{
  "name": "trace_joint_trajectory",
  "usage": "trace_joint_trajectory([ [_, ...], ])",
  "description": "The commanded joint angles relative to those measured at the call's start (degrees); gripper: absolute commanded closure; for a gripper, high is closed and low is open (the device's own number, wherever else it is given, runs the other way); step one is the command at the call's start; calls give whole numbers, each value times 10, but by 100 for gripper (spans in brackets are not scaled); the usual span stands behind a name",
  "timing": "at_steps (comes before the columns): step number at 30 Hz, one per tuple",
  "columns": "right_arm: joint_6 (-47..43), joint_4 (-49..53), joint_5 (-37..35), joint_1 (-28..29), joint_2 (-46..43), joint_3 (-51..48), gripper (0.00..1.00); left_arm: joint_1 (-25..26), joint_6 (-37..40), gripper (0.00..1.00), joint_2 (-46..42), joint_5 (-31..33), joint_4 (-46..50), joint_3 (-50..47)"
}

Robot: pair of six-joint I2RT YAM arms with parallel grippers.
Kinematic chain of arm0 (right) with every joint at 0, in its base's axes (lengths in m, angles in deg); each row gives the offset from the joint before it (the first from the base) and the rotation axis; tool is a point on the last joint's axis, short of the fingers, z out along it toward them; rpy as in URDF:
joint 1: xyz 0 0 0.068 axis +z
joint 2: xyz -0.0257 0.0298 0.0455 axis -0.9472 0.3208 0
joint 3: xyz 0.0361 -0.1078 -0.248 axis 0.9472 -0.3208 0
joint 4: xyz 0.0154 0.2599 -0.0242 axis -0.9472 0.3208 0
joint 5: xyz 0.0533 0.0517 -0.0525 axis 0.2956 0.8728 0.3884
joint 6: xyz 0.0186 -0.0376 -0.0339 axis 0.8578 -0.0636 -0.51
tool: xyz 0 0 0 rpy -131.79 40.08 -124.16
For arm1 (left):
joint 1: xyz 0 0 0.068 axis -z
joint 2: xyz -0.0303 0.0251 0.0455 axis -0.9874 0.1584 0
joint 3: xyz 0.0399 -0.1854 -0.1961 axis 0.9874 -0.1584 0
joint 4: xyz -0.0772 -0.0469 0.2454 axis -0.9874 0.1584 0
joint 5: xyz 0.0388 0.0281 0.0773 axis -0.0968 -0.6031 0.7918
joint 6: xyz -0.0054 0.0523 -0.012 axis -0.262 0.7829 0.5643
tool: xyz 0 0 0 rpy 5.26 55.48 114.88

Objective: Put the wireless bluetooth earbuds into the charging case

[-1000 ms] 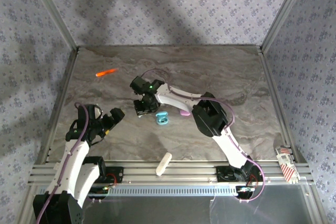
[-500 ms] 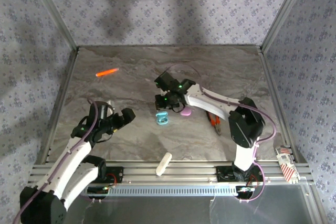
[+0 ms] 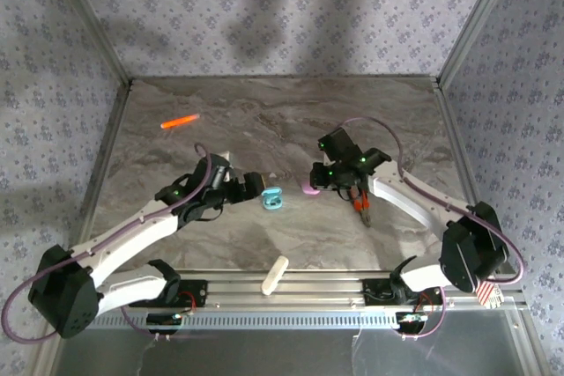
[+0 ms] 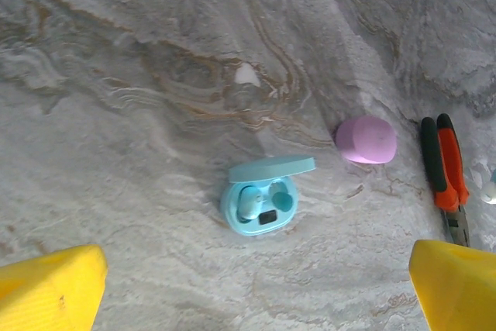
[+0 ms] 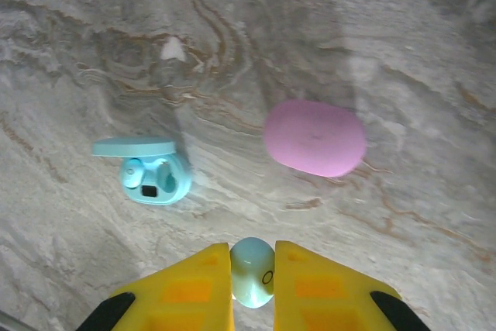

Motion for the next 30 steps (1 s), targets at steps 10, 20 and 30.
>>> trace_joint_trajectory([
  [10, -13, 5, -76, 36, 34, -1, 84, -37, -20, 0, 22, -7, -39, -5],
  [20, -36, 61, -219, 147, 165, 130, 84, -119, -35, 0, -32, -65, -50, -73],
  [30, -49, 129, -294, 222, 285, 250, 84, -162, -34, 0, -87, -84, -32, -106],
])
